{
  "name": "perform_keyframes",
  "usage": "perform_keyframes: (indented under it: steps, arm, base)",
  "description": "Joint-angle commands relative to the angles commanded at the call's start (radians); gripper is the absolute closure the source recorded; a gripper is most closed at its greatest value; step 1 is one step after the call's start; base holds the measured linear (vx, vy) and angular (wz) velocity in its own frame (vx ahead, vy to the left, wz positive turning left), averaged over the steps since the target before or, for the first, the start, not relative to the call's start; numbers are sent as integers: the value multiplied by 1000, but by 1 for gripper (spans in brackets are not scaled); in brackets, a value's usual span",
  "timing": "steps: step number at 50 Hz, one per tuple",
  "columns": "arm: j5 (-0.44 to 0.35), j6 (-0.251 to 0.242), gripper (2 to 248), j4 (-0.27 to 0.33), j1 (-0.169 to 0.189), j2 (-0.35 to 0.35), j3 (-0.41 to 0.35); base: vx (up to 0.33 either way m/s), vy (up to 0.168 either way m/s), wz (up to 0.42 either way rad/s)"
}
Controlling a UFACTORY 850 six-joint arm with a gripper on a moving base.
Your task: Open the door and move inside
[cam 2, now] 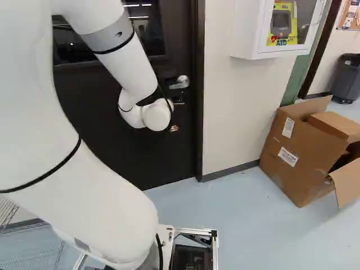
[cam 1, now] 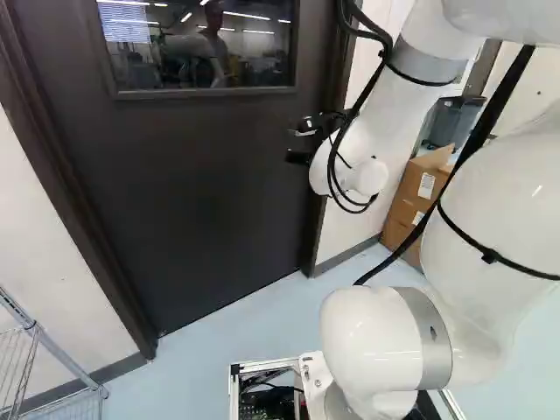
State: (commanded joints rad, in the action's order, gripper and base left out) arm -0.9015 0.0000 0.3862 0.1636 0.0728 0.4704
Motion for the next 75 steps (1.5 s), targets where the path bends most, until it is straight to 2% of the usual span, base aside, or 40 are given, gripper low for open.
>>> perform_keyframes:
  steps: [41, 55, 75]
  arm:
    - [-48, 0, 3, 379, 90, -86, 185]
    - [-49, 0, 3, 408, 90, -132, 267]
    - [-49, 0, 3, 408, 60, -177, 358]
  base:
    - [0, 0, 0]
    - [0, 0, 0]
    - [0, 0, 0]
